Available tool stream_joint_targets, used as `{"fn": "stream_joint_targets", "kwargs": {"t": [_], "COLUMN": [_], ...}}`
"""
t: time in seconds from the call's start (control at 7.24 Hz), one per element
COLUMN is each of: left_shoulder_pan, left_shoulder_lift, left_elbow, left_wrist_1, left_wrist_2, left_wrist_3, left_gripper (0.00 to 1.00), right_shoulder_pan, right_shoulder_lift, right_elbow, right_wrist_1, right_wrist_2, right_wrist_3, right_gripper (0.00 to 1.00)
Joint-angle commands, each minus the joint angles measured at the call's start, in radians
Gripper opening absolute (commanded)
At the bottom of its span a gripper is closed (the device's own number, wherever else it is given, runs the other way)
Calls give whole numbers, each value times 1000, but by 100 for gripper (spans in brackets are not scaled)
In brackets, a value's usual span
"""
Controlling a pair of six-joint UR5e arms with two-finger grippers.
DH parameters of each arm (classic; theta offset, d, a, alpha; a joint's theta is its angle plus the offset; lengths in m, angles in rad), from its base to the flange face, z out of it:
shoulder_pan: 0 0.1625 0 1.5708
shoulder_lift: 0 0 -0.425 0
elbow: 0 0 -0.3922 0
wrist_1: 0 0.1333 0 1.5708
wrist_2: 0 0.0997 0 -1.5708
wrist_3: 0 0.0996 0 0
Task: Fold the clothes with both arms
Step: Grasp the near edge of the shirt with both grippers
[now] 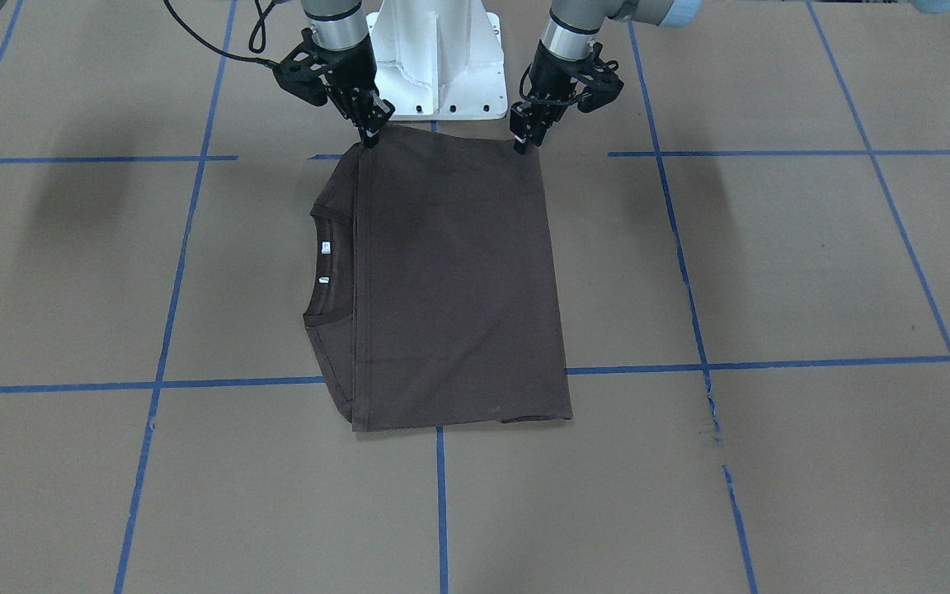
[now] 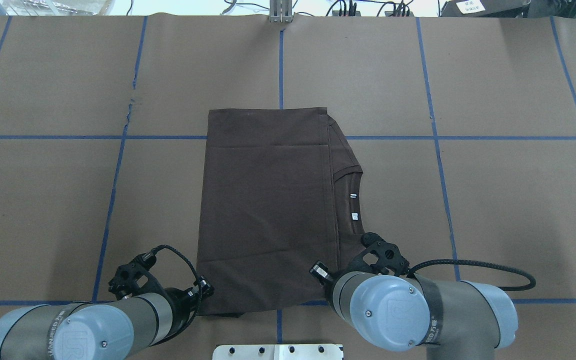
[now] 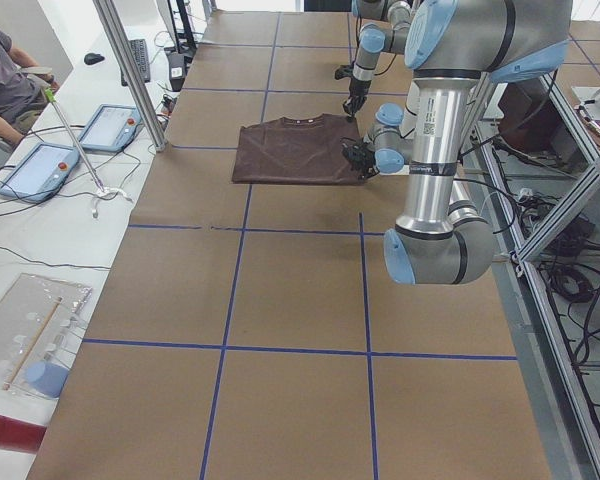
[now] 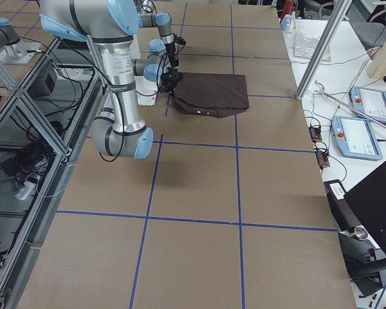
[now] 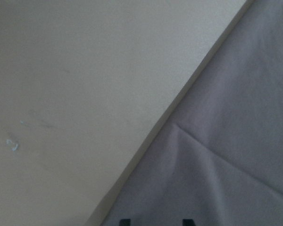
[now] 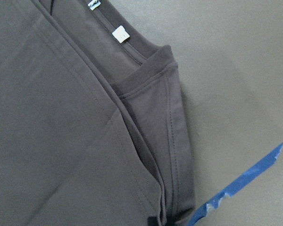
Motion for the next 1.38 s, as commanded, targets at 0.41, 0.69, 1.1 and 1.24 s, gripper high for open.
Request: {"fn": "stream_joint_targets", "kwargs": {"t": [0.41, 0.69, 1.1, 1.24], "left_shoulder_pan": [62, 62, 27, 20], "left_shoulder_lift": [5, -8, -6, -6], "left_elbow": [28, 25, -6, -44], "left_wrist_1": [-3, -3, -2, 0], "left_wrist_2": [-1, -1, 2, 0], "left_wrist_3": [-22, -26, -36, -36], "left_gripper": [52, 10, 0, 0], "right_shoulder_pan": [0, 2, 2, 2], "right_shoulder_lift": [2, 0, 0, 0], "right_elbow": [3, 10, 10, 10], "right_wrist_1": [0, -2, -2, -2], "right_wrist_2": [0, 0, 0, 0], "right_wrist_3": [0, 0, 0, 0], "right_gripper": [0, 0, 0, 0]}}
